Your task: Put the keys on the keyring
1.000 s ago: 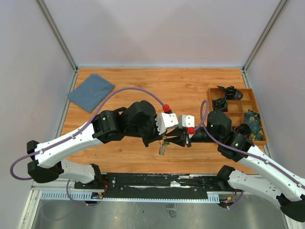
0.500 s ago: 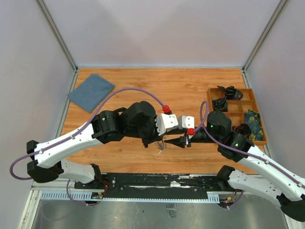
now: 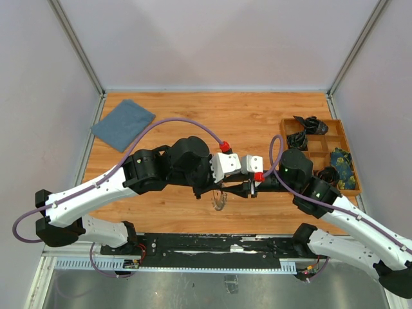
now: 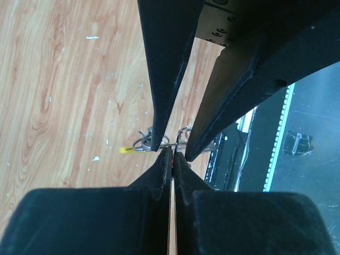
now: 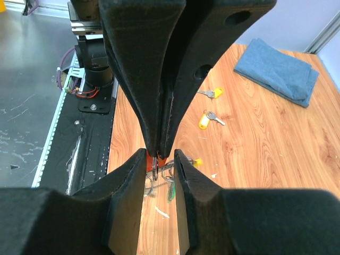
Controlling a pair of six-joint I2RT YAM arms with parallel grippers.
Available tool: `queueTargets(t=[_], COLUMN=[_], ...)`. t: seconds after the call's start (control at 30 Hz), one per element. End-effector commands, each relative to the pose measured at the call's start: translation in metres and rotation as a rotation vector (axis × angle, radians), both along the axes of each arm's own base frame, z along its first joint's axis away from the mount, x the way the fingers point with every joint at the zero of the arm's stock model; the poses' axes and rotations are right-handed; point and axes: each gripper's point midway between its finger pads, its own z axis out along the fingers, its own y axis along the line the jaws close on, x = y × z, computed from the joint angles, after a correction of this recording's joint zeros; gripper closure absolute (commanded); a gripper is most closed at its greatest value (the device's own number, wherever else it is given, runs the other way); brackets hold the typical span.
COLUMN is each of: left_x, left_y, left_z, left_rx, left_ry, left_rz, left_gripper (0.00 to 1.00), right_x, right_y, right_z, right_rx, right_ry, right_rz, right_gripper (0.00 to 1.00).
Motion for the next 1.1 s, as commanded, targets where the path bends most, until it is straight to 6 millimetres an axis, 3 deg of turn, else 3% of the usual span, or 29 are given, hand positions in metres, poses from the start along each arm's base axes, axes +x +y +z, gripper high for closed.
queueTargets(t=[0.0,0.23,0.43,0.67,0.97,1.07], left_x=[-0.007,-0.008,-0.008,-0.009,-0.010,-0.009], left_y=[-0.015,-0.012,-0.009,-0.010,-0.010,-0.009], left_z=[0.018,0.017,0.018,0.016,0.013,0.013], left_rx=[-0.084,-0.080,-0.081,-0.078,-0.069,-0.066], left_ry=[-0.035,-0.036,-0.037,-0.032,-0.028,-0.030], left_rz=[-0.058,-0.057,-0.054,-0.062,-0.066,-0.064], left_gripper=[0.99,1.00,0.99,1.00,1.00,1.00], right_x=[-0.009,-0.010,-0.009,-0.009,-0.010,-0.010], right_y=[0.006,0.003,-0.002,-0.005,-0.006,-0.006], right_z=[-0.008,-0.003,0.001,0.003,0.006,0.007], right_rx=[0.002,0.018,0.034,0.046,0.055,0.054], right_ry=[0.038,0.025,0.007,0.002,0.002,0.001], right_rz=[0.026,0.020,-0.006,-0.019,-0.019,-0.017], right_gripper=[0.72,0.81,0.69,0.68,0.81,0.80])
